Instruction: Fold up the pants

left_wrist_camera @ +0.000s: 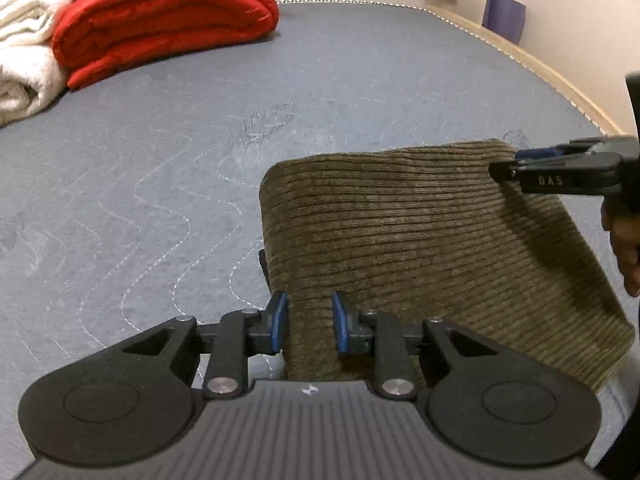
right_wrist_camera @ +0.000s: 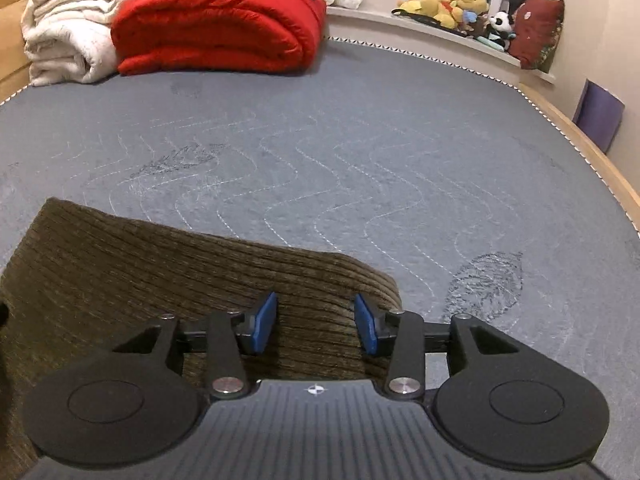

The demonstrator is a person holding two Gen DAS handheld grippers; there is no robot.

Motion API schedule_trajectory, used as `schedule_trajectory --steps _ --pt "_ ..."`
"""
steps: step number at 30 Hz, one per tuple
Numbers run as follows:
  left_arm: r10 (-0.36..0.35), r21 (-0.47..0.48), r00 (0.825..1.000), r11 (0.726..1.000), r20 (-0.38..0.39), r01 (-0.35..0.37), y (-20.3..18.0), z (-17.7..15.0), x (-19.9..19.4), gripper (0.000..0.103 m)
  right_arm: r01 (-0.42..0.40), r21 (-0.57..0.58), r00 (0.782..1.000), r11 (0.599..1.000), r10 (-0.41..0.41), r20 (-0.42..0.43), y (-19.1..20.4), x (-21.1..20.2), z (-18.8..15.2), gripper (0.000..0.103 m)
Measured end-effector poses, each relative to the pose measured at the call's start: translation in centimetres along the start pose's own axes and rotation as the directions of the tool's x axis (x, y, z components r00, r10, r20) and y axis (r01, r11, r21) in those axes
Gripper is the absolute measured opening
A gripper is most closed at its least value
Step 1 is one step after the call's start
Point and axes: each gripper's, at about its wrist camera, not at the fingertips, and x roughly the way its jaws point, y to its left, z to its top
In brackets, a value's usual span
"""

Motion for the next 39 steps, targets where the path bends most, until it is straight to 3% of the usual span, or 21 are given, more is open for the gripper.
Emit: schedule_trajectory --steps 4,10,12,14,16,19,23,25,27,30,32,35,39 --pt "-0.013 -0.018 0.999 1.000 0.034 0.014 0.1 0.1 -1.4 0.027 0.002 0.061 1.000 0.998 -0.003 0.011 0.2 -2.1 0.3 0.045" --pt "-0.041 -0.021 0.997 0.999 0.070 0.042 0.2 -0.7 -3.6 0.028 -0.043 0.169 0.989 0.985 0.018 0.147 -1.0 -9.9 -0.2 0.047" --pt "-0.044 -0.015 0.994 0.999 0.103 0.046 0.0 -1.0 -5.7 0.035 -0.072 0.182 0.980 0.981 0.036 0.198 -0.8 -13.3 -0.7 0.048" --pt "-0.043 0.010 0.989 0.999 0.145 0.042 -0.6 -1.3 -8.2 0.066 -0.074 0.164 0.966 0.984 0.030 0.259 -0.2 -17.0 -1.2 0.053" --pt "-0.009 0.061 0.981 0.998 0.196 -0.003 -1.8 -1.5 -11.1 0.087 -0.078 0.159 0.949 0.984 0.025 0.314 0.3 -20.2 -2.0 0.067" --pt "0.061 0.114 0.954 0.989 0.293 -0.099 -3.5 -2.4 -15.5 0.090 -0.095 0.161 0.926 0.982 0.027 0.377 1.0 -24.7 -3.7 0.074" --pt "0.054 0.070 0.935 0.994 0.351 -0.084 -4.8 -5.3 -20.6 0.095 -0.097 0.154 0.899 0.983 0.020 0.438 2.0 -28.8 -6.1 0.085" --pt "0.015 0.018 0.948 1.000 0.318 -0.022 -5.2 -6.8 -21.5 0.095 -0.100 0.111 0.890 0.989 0.039 0.455 2.6 -29.4 -7.3 0.096" --pt "-0.001 -0.036 0.961 0.999 0.277 0.011 -5.9 -8.1 -21.2 0.103 -0.089 0.026 0.900 0.996 0.069 0.430 3.3 -28.2 -9.0 0.096" --pt "0.068 -0.085 0.969 0.995 0.239 -0.049 -7.5 -9.8 -19.6 0.103 -0.027 0.002 0.950 1.000 0.025 0.311 4.0 -25.7 -10.1 0.091" --pt "0.092 -0.071 0.974 0.994 0.205 -0.079 -8.2 -10.5 -18.1 0.103 -0.065 0.015 0.952 0.998 0.057 0.301 4.0 -25.1 -10.3 0.091" --pt "0.088 -0.069 0.982 0.995 0.165 -0.078 -8.3 -9.8 -16.3 0.103 -0.023 0.005 0.966 1.000 0.021 0.258 4.2 -24.0 -10.6 0.091" --pt "0.113 -0.094 0.984 0.991 0.140 -0.100 -7.6 -9.5 -14.5 0.103 -0.049 0.067 0.981 0.997 0.036 0.193 3.4 -22.8 -10.4 0.091"
